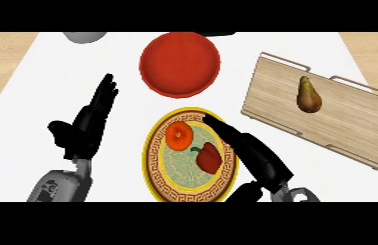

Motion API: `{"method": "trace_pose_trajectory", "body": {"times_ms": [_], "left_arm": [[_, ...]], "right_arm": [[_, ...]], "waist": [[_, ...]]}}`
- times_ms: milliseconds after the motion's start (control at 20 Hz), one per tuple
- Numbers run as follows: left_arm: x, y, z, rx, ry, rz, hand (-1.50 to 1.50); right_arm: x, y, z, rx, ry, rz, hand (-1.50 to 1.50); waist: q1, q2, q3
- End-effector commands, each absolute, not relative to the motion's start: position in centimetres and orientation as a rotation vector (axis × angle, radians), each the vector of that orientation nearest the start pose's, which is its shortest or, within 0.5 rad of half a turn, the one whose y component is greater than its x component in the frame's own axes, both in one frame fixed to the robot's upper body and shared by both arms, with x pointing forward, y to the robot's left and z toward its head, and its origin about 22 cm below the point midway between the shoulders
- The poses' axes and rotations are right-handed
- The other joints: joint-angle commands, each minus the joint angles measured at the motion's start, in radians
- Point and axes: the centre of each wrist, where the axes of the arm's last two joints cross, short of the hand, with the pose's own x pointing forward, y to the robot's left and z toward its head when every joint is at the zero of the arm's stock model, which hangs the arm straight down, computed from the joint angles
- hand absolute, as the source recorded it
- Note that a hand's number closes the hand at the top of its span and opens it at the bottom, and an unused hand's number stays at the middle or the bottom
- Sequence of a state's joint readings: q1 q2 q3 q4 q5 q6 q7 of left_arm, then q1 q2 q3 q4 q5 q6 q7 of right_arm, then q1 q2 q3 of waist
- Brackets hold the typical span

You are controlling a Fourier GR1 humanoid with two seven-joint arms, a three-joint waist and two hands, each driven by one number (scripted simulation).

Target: Pick the bell pepper from the plate and place it in the bowl

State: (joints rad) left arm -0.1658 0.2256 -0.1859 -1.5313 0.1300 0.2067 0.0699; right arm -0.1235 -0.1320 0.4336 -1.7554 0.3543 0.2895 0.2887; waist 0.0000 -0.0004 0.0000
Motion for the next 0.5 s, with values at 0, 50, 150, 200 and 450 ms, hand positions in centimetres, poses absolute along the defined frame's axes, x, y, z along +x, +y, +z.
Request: {"method": "trace_pose_trajectory", "body": {"times_ms": [0,50,150,200,450], "left_arm": [[27.7,21.7,3.1,0.059,-1.585,-0.108,0.00],[27.9,21.2,3.3,0.077,-1.585,-0.118,0.00],[28.3,20.5,1.3,0.060,-1.586,-0.094,0.00],[29.8,22.9,4.3,0.068,-1.572,-0.103,0.00],[26.4,22.3,3.3,0.072,-1.593,-0.112,0.00]], "right_arm": [[21.5,-15.1,5.0,0.072,-1.468,0.947,-1.50],[22.7,-14.3,4.9,0.066,-1.477,0.925,-1.50],[21.8,-14.5,4.8,0.084,-1.448,0.929,-1.50],[20.4,-14.4,5.2,0.085,-1.461,0.900,-1.50],[21.9,-14.1,2.5,0.106,-1.430,0.882,-1.50]], "waist": [[-0.003,0.000,0.000],[-0.001,0.000,0.000],[-0.003,0.000,0.000],[-0.005,0.000,0.000],[0.000,0.000,0.000]]}}
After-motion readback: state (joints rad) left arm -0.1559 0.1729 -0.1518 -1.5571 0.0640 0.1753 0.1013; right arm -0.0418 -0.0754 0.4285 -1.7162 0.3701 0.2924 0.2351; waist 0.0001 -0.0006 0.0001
